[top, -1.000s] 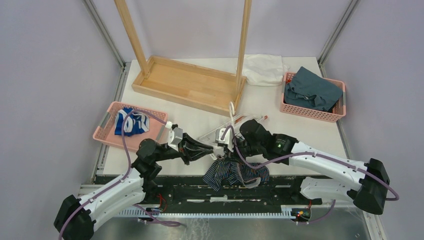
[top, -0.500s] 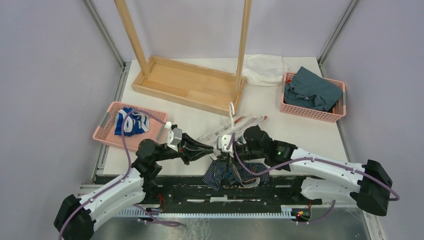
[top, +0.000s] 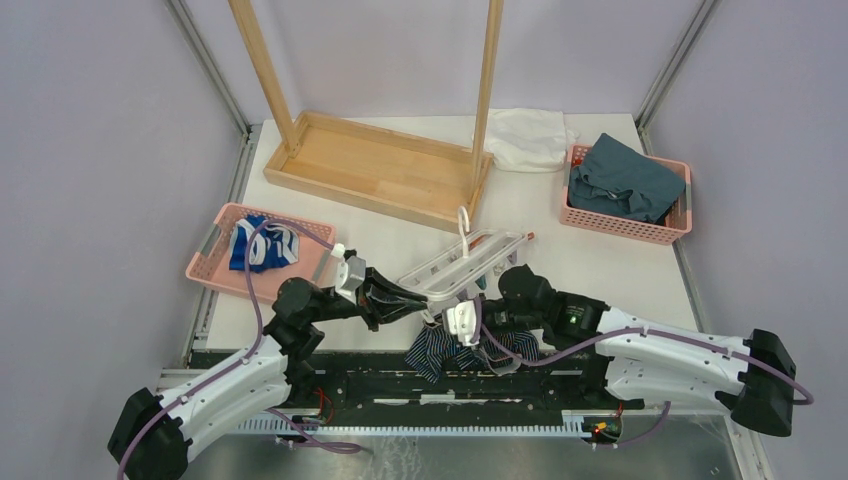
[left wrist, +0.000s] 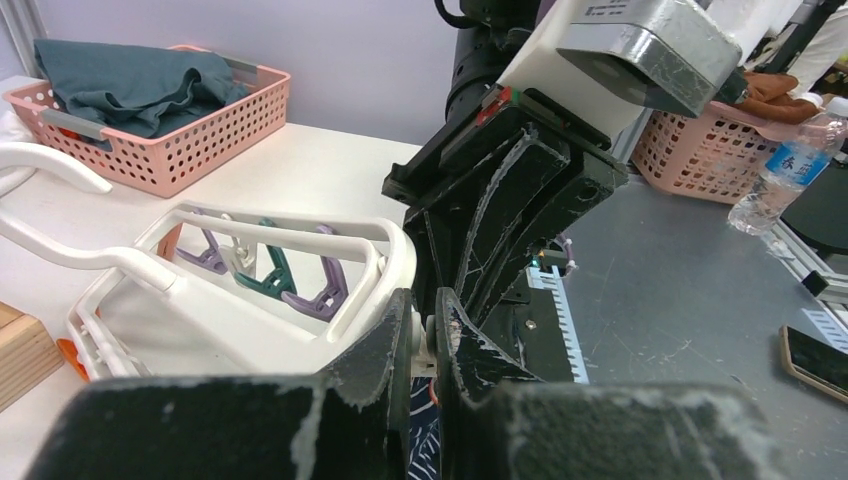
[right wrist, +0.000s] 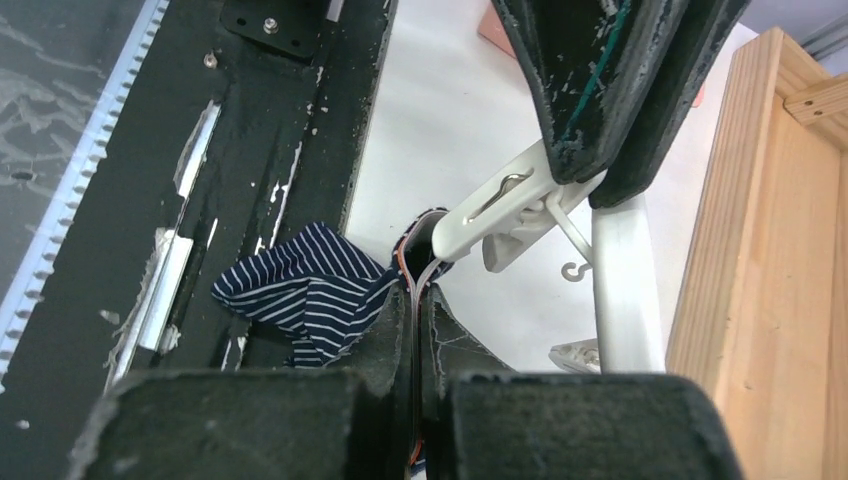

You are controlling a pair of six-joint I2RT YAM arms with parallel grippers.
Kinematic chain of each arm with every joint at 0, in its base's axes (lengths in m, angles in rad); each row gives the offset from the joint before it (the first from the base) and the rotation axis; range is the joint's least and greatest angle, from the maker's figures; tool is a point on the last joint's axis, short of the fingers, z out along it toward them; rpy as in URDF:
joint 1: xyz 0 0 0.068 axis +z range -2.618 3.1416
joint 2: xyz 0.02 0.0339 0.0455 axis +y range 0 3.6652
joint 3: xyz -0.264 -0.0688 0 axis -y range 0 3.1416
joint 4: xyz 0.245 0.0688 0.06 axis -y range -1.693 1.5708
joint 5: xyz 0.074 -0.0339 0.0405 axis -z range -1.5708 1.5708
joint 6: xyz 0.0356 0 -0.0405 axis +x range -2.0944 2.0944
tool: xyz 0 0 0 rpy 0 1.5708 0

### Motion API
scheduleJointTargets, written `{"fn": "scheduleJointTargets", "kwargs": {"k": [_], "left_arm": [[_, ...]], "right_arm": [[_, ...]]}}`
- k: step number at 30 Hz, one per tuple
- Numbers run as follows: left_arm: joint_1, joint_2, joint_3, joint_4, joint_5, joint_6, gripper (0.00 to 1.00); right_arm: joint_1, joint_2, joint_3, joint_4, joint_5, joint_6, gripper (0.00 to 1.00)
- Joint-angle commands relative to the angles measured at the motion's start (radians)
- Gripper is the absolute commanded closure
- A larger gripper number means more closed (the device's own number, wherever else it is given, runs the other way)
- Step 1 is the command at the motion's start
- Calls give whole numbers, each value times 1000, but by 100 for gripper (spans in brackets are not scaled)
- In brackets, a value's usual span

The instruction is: Clip the underwear to the hanger

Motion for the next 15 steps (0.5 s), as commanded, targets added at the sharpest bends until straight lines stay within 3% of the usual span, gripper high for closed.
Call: {"fn": "scheduleJointTargets", "kwargs": {"k": [1,9,15], "left_arm": [[-7,-19,61,72,18,-44,97],[-6,-36,73,48,3,-44,97],[-6,-29,84,27,3,-48,97]], "right_arm": [[8,-28,64,-94,-24,-119,99],[12,-63,22,-104,-5,-242,100],[16,-87,-28,-9,43,-307,100]]}}
